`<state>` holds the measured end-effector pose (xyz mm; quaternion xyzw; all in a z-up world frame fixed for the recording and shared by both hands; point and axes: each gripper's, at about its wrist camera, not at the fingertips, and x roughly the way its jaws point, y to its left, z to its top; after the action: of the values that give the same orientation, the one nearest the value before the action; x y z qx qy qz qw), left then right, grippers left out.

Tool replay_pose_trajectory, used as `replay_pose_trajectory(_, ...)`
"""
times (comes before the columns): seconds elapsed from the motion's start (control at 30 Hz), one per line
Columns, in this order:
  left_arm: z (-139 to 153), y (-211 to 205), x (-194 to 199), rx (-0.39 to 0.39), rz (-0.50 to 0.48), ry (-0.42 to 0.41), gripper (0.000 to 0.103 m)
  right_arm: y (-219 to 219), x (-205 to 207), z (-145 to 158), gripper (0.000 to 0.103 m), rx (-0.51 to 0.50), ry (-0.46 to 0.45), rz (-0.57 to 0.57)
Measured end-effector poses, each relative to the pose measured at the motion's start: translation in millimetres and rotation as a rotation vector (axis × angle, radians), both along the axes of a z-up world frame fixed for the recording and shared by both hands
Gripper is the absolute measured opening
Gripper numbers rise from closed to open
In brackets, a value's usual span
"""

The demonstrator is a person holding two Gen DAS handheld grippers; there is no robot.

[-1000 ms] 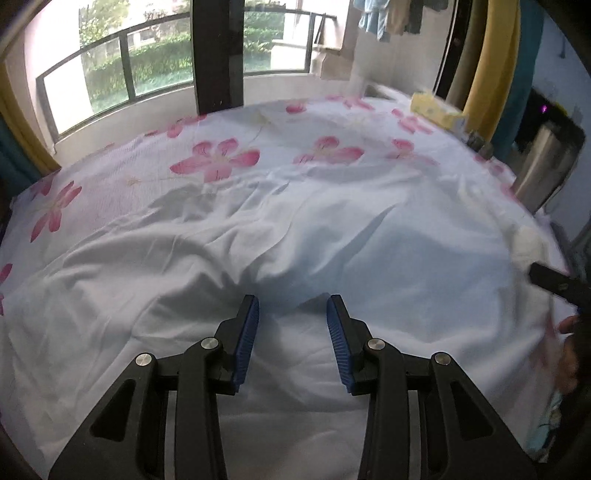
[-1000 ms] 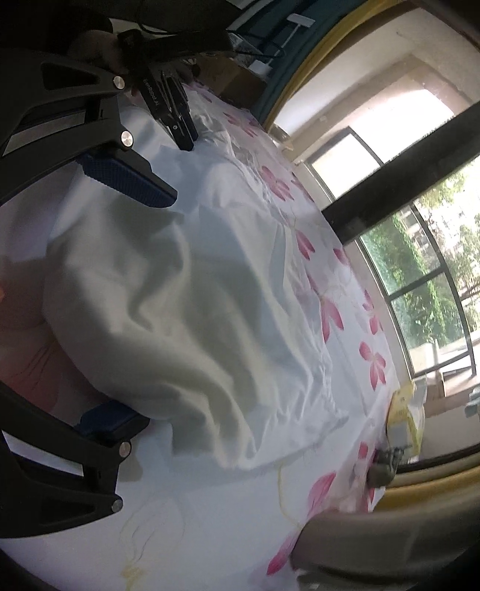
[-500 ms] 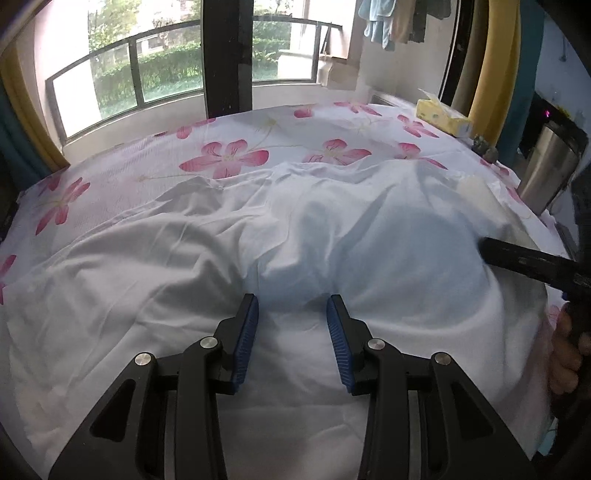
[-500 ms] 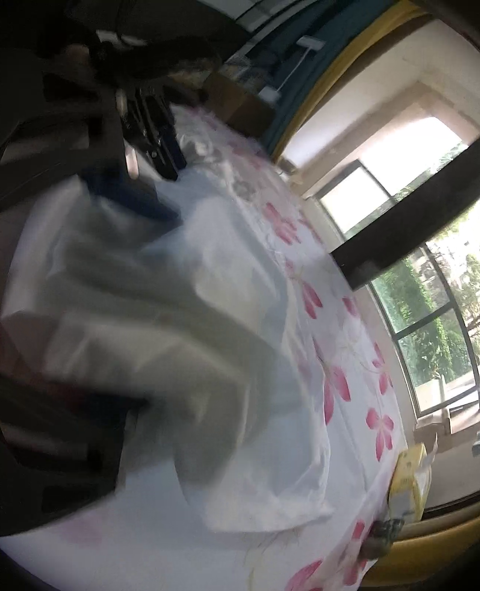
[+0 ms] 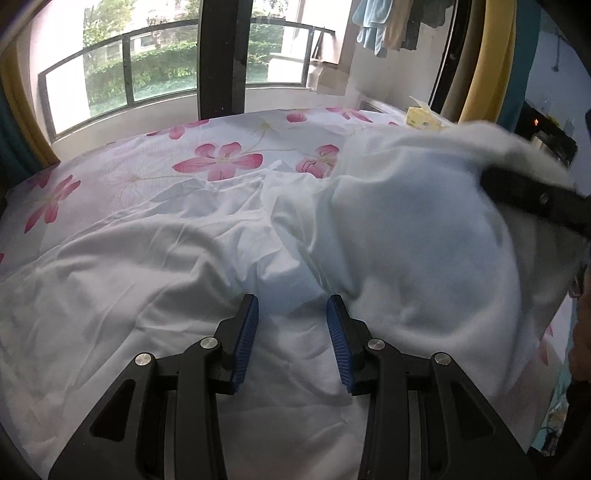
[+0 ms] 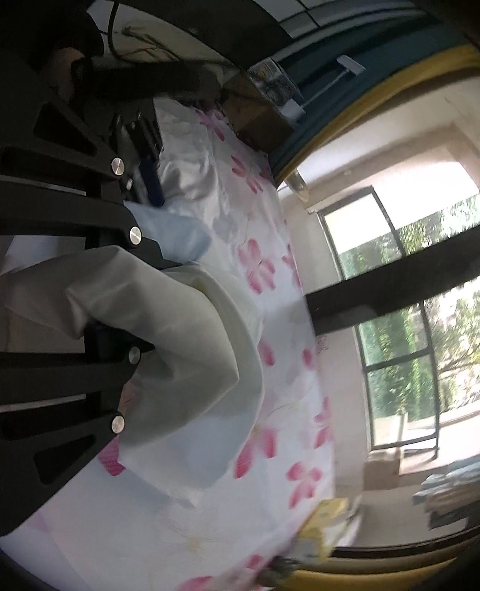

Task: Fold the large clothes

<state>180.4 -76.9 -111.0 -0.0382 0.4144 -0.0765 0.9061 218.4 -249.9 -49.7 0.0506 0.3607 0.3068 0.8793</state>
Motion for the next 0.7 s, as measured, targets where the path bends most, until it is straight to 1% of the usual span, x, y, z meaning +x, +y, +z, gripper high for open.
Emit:
replay_pose_trajectory(0.1, 3, 7, 2, -0.046, -0.019, 0.013, 0.04, 15, -5, 14, 0.02, -0.022, -0.039, 0.025)
replay_pose_trajectory(0.17, 7, 9, 1, -0.054, -0.046, 0.012, 0.04, 26, -10, 21, 0.02, -0.037, -0.062, 0.041)
replay_pose_trajectory(0.2, 12, 10, -2, -0.033, -0.055, -0.007, 0.04, 30, -12, 24, 0.02, -0.043, -0.07, 0.047)
replay_pose_trajectory(0.23, 19, 12, -8, -0.014, -0.06, -0.045, 0.04, 37, -14, 27, 0.02, -0.055, -0.081, 0.054)
replay_pose_trajectory(0.33, 36, 23, -21, -0.011, -0.064, -0.104, 0.04, 50, -17, 30, 0.02, -0.078, -0.096, 0.064)
replay_pose_trajectory(0.43, 44, 45, -33, -0.017, -0.025, -0.125, 0.041, 63, -19, 33, 0.02, -0.096, -0.104, 0.076)
replay_pose_trajectory(0.7, 39, 112, -54, -0.038, 0.12, -0.112, 0.041, 104, -27, 36, 0.02, -0.131, -0.115, 0.136)
